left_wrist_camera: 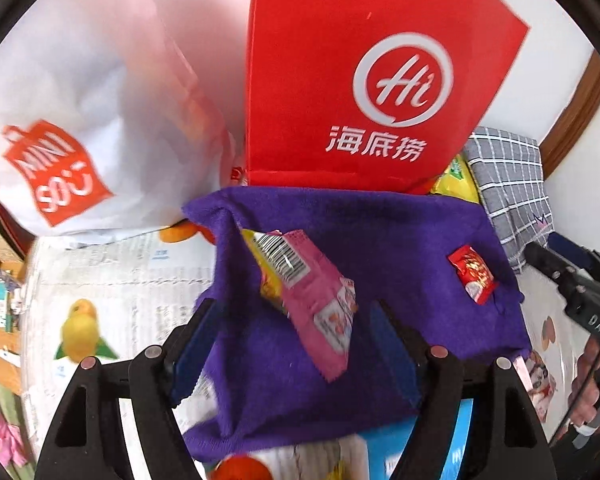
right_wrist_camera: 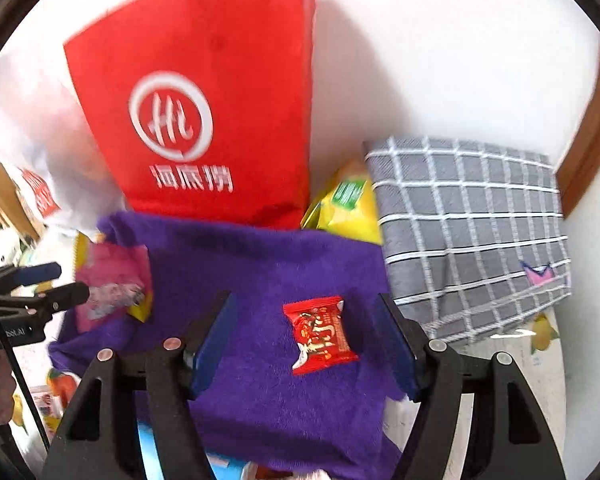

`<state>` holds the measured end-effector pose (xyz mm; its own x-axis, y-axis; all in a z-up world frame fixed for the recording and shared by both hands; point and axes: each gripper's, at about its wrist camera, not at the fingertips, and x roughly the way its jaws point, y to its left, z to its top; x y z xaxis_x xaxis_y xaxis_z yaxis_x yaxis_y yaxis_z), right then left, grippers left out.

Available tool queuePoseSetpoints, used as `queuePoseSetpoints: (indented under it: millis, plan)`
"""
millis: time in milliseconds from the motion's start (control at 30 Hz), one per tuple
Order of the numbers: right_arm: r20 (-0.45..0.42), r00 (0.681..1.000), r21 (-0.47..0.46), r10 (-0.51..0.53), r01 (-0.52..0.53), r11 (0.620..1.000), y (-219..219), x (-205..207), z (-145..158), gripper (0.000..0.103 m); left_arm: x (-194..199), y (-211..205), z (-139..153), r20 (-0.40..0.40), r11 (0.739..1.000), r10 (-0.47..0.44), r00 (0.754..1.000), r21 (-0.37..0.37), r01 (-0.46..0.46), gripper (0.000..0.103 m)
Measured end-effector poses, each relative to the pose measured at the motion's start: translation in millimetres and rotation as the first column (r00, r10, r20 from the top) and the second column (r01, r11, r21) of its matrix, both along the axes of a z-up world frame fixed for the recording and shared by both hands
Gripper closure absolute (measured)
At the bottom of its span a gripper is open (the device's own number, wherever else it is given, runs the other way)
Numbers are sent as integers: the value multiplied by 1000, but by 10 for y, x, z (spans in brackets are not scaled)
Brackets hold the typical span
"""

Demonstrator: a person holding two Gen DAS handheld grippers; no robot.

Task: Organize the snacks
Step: 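Open the right tool over the purple towel while the left tool releases the pink bag there, then grasp the pink candy bag with the right tool while the left tool grasps the white-pink wrapper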

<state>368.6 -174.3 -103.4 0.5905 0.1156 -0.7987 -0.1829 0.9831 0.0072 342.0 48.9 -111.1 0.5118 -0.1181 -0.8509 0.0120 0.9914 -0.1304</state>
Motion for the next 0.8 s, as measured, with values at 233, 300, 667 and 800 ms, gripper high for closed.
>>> queuePoseSetpoints:
  millis: [233,300,667,800]
  plan:
    - [83,994,-40,-66,69,997,-345,-512,276,34,-497,46,260,42,1000,-3,999,-13,4,27]
    - [85,993,-34,-84,87,996,-459,-671,274,34,-625,37,301,49,1000,-4,999,-16,5,27]
    - [-36,990,-13,-138,138,990,-1068,-1346,-142,44,-1307,-139,340,61,1000,4,998,-27,-3,27]
    - [-55,990,18,-131,132,991,-1164,-1432,-328,44,-1457,-171,292,47,999,17,999,-39,-15,27]
